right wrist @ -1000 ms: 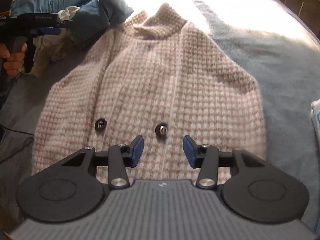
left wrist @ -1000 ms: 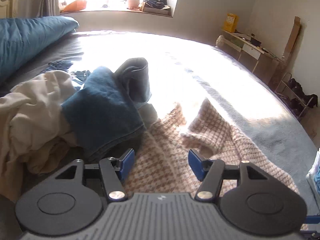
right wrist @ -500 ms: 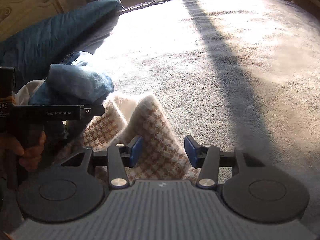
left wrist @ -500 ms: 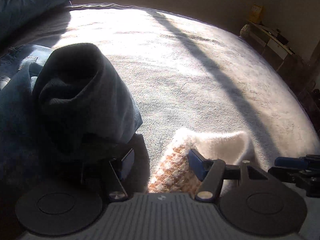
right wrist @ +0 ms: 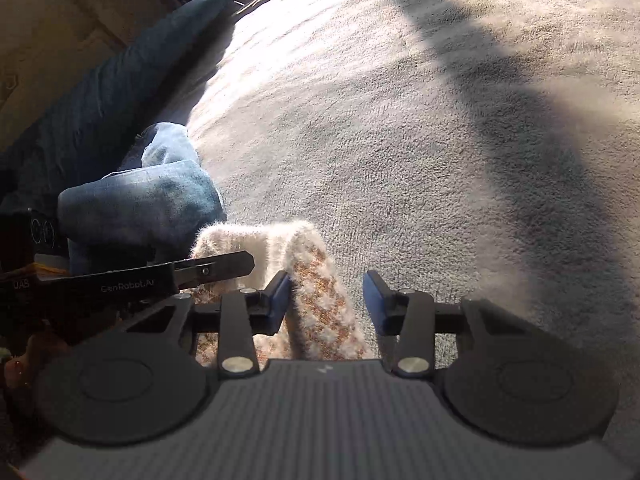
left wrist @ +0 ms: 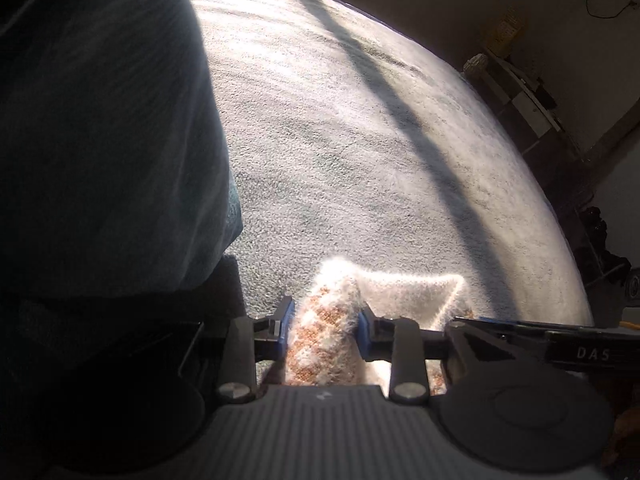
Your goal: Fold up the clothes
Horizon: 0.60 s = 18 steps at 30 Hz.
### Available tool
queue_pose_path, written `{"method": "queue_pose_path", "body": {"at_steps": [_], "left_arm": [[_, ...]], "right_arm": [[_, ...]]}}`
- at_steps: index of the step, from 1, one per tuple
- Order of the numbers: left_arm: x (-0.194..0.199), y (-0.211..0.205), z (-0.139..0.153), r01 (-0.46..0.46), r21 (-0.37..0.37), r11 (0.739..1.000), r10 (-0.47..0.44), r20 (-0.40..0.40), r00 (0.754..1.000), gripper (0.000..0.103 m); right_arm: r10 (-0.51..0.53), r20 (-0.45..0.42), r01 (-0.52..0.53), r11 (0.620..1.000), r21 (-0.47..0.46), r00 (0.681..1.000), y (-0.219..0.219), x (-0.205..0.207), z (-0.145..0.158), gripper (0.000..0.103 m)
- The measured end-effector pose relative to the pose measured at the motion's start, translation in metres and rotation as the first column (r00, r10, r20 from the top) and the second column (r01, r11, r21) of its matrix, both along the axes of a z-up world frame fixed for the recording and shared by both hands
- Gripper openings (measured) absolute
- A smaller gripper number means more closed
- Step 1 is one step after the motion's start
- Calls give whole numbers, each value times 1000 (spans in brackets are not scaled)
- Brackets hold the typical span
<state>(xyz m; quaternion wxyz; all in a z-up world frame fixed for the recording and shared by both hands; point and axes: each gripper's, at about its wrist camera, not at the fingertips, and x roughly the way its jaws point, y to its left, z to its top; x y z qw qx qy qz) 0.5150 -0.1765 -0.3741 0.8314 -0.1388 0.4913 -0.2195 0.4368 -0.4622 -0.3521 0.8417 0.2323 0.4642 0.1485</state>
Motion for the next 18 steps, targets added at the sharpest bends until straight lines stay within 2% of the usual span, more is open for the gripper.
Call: {"method": "queue_pose_path", "body": {"at_steps": [3,8,11,15,18], "left_arm": [[-12,0,10,20,-2,1000,-20,51,998,15],[-38,8,36,70,-24,997,-66,145,987,14],[-58,12,53,128,-7,992,-124,213,969,14],[-93,14,75,230,88,969,-247,311,918,14],[-125,15,87,312,198,929,-366,377,851,14]], "right_arm": [[22,43,-20,999,-38,999,8,-7,10,16],[36,132,-29,998,-56,991,14,-29,37,14],[49,192,-33,996,-88,980,19,-51,57,14],[109,256,-61,980,-188,960,32,-79,77,14],[164,296,-82,960,-269,941,44,-103,90,14]]}}
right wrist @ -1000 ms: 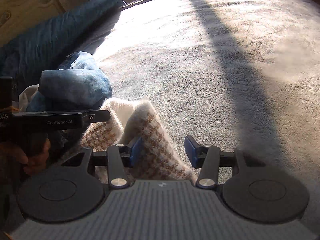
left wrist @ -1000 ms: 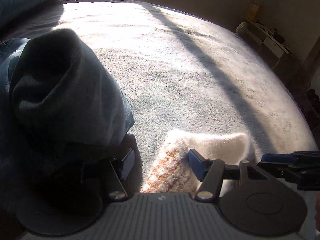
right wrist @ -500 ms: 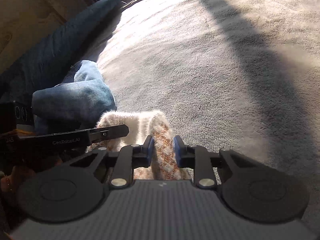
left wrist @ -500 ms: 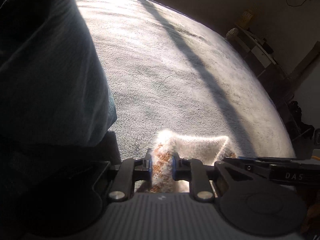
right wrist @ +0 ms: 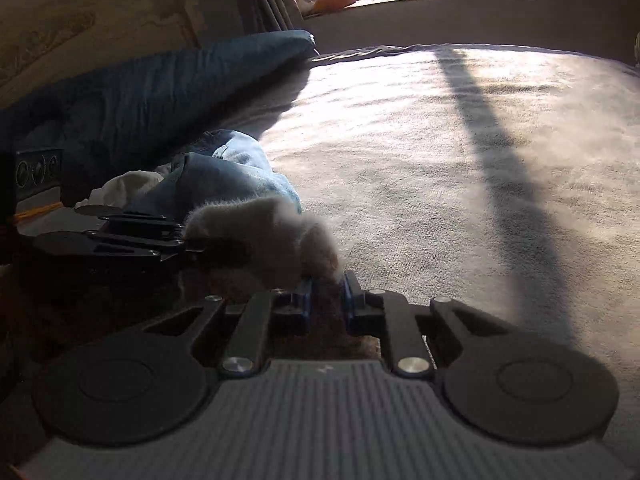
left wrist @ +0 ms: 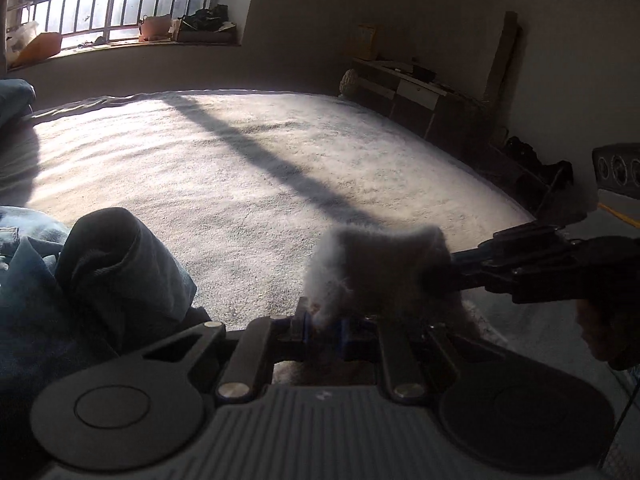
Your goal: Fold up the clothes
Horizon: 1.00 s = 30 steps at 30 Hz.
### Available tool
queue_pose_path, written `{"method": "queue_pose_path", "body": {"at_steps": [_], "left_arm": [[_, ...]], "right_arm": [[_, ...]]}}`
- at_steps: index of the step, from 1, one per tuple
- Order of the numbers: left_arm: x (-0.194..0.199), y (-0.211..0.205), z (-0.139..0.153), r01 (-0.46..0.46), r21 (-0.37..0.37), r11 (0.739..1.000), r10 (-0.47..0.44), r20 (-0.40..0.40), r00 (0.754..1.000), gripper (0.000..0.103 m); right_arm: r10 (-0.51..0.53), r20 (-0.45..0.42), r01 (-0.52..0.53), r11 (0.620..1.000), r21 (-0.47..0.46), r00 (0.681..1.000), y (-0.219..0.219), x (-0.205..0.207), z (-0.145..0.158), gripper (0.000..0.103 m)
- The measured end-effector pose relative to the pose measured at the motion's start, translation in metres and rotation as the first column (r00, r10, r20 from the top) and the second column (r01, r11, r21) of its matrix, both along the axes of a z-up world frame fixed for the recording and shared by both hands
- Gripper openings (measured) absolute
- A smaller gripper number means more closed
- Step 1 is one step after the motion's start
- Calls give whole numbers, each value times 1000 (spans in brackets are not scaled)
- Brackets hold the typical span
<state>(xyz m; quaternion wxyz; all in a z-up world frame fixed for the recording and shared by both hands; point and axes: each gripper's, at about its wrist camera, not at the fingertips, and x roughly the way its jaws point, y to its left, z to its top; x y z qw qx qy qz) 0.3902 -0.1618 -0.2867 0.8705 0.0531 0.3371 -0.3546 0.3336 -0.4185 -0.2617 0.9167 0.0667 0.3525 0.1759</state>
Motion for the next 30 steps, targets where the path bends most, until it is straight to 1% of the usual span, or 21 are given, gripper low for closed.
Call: {"method": "queue_pose_path", "body": {"at_steps": [1,3,5,6,8,9,11,12,13,14,15,16,17,18,19,20,21,23,26,28,30], "left_arm": [[-12,-1,2,33,36,999,-35,38,999,14],[-37,-5,6,98,111,989,-110,108,988,14],[-58,-11,3,147,183,972,-177,164,970,14],[-68,-15,1,168,220,961,-211,189,959,14],[-88,-21,-6,204,295,933,-278,233,932,15],[-97,-24,-11,218,336,916,-309,248,918,16],[-112,-31,-28,238,414,879,-360,245,900,21],[-119,-34,-36,249,447,859,-381,234,895,23],[-125,-35,-45,259,471,843,-396,218,892,28],[-129,-36,-53,267,493,828,-409,204,890,31],[-133,-38,-61,275,515,812,-421,189,887,32],[-137,-38,-66,279,527,803,-426,178,887,32],[-139,-37,-67,281,522,806,-419,167,892,32],[-140,-34,-65,285,505,815,-409,152,900,32],[-140,-30,-61,290,482,827,-397,135,908,33],[-140,-26,-56,291,461,838,-382,116,917,35],[-140,-20,-51,289,441,850,-365,98,926,37],[-136,-9,-39,271,407,872,-328,77,941,37],[-121,7,-18,195,338,921,-235,80,969,37],[-104,17,-4,110,274,955,-139,89,986,37],[-81,22,8,23,208,978,-41,85,996,37]], "right_arm": [[17,18,-16,999,-32,1000,5,-9,4,14],[59,52,-53,992,-111,997,16,-27,10,14],[117,86,-94,969,-229,989,31,-48,12,14],[151,102,-115,947,-299,983,40,-60,11,14],[234,133,-152,879,-452,963,59,-84,5,14],[283,144,-167,830,-531,948,69,-97,0,14],[387,151,-186,705,-685,910,87,-122,-16,14],[437,144,-189,631,-752,888,95,-134,-26,15],[487,121,-196,550,-812,865,101,-144,-38,16],[533,86,-206,464,-862,842,107,-154,-52,16],[573,48,-213,380,-900,818,111,-164,-65,17],[604,10,-221,307,-926,797,113,-172,-76,19],[629,-28,-227,239,-944,777,115,-180,-87,22],[649,-56,-229,186,-955,759,115,-188,-94,26],[659,-68,-230,163,-960,749,114,-194,-97,27],[663,-73,-231,154,-961,745,113,-199,-96,28],[658,-69,-233,166,-958,750,112,-204,-91,28],[633,-42,-233,223,-947,773,107,-211,-77,28],[585,45,-185,327,-927,810,101,-214,-44,28],[542,129,-120,400,-909,830,97,-209,-20,28],[487,220,-45,475,-879,845,91,-195,2,28]]}}
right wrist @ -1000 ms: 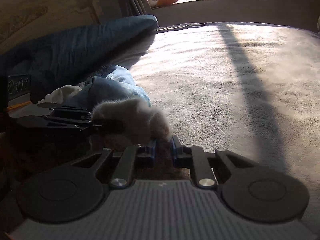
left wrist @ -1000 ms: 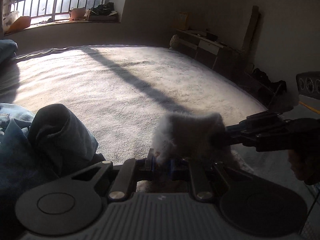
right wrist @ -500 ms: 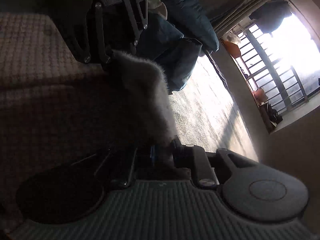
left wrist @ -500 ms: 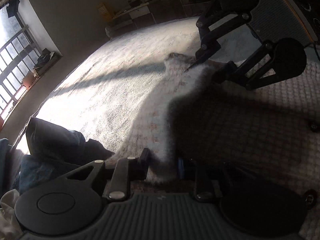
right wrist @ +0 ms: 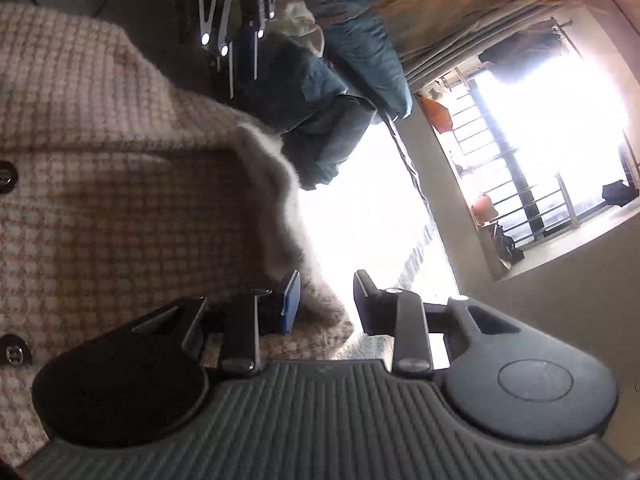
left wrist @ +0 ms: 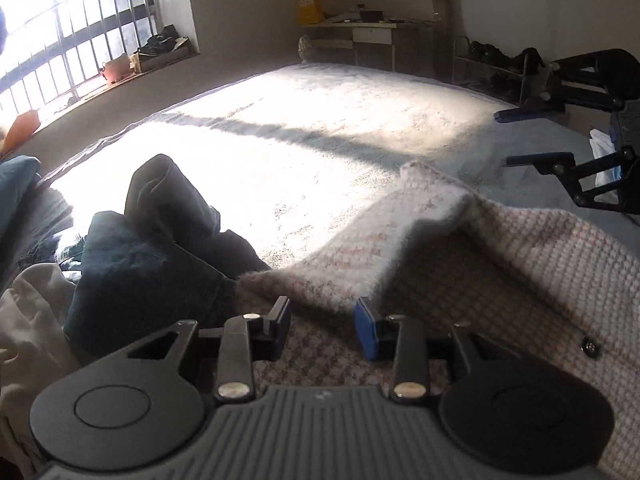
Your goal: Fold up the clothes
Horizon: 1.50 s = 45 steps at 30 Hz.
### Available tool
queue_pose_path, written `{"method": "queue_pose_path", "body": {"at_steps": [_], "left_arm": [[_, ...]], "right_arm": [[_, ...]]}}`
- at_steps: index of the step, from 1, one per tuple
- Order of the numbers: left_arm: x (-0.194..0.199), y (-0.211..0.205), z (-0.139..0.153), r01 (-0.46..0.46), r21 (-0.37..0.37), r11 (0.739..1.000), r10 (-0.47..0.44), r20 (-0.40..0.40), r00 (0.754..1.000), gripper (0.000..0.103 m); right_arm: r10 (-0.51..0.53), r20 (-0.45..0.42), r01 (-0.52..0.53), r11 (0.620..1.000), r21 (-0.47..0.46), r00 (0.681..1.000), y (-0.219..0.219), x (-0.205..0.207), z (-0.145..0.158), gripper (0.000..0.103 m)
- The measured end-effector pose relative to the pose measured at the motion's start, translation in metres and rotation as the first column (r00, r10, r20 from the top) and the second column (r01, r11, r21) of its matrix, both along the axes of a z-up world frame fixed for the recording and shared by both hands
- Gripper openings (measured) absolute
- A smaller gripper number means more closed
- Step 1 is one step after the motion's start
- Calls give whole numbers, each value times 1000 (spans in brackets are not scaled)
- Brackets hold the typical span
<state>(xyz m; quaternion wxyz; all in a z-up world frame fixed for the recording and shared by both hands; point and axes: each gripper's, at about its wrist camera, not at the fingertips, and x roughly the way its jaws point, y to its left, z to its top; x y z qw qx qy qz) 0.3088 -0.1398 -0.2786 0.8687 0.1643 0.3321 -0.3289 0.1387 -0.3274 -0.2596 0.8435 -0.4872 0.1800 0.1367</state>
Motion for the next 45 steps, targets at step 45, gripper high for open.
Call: {"method": "queue_pose_path", "body": {"at_steps": [45], "left_arm": [[-11,-59,-84,-70,116,991,57,115,992,44]], "right_arm": [[-289,-563,610,579,542,774,-28,145,-82,28]]}}
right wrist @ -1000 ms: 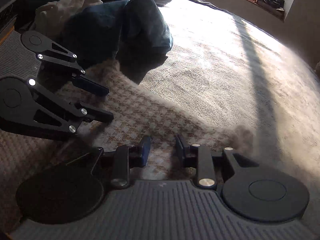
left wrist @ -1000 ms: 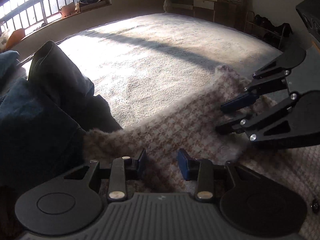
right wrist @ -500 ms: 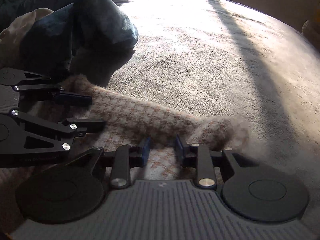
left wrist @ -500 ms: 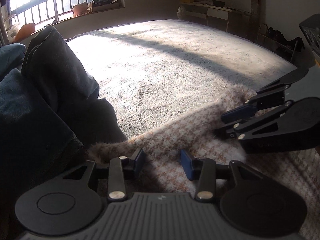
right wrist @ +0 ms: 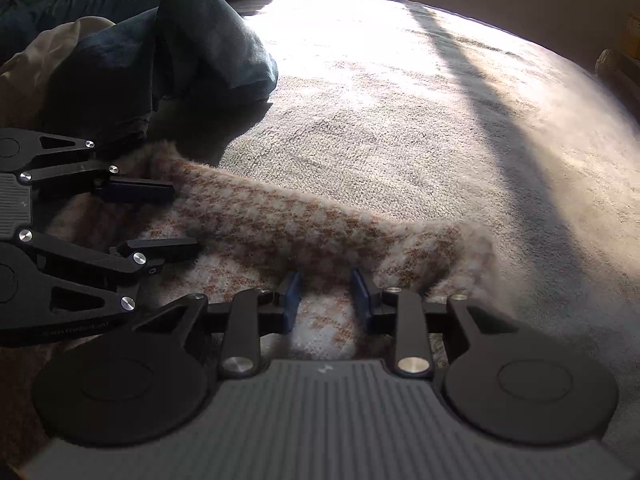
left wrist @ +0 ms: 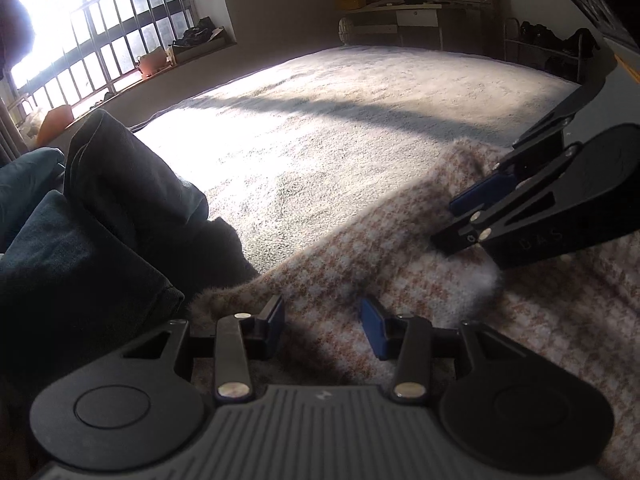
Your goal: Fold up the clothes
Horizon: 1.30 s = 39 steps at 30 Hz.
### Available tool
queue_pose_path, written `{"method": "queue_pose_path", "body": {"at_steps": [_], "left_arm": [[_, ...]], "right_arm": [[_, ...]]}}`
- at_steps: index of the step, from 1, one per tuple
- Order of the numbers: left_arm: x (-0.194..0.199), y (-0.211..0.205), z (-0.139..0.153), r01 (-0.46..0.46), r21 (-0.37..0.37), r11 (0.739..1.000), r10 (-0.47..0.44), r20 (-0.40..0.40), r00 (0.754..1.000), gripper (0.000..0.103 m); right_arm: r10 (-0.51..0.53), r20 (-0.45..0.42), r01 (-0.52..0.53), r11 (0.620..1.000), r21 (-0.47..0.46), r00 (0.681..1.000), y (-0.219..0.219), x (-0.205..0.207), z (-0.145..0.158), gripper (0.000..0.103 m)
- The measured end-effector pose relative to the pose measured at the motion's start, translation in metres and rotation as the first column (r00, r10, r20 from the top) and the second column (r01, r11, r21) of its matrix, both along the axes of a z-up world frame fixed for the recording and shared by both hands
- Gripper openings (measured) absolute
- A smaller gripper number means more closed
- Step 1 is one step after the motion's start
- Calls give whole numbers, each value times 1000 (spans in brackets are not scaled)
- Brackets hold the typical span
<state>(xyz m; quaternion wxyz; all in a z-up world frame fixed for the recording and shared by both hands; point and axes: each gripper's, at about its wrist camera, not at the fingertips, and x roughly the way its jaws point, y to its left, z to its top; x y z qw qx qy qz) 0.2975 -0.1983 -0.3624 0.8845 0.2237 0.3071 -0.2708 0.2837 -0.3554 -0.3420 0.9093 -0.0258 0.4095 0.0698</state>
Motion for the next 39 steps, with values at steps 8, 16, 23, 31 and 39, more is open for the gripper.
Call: {"method": "queue_pose_path", "body": {"at_steps": [8,16,23,31,39], "left_arm": [[4,3,-4,-14,12,1000,14,-2,1000,53],[11,10,-10,-33,1,999,33,-31,999,58],[9,8,-9,-55,4,998,55,-34,998,59],[-26,36,33,-176,-115,978,161,-132,978,66],[-104,111,65,-364,-161,918,314,-266,911,67]], "right_arm": [[-131,30,129,991,45,991,-19,-5,13,28],[-171,34,169,984,58,985,-28,-6,14,26],[-242,-65,247,966,78,968,-50,7,-16,25],[-196,68,187,975,118,978,-19,-22,38,25],[-119,-64,121,992,36,991,17,-4,-8,26]]}}
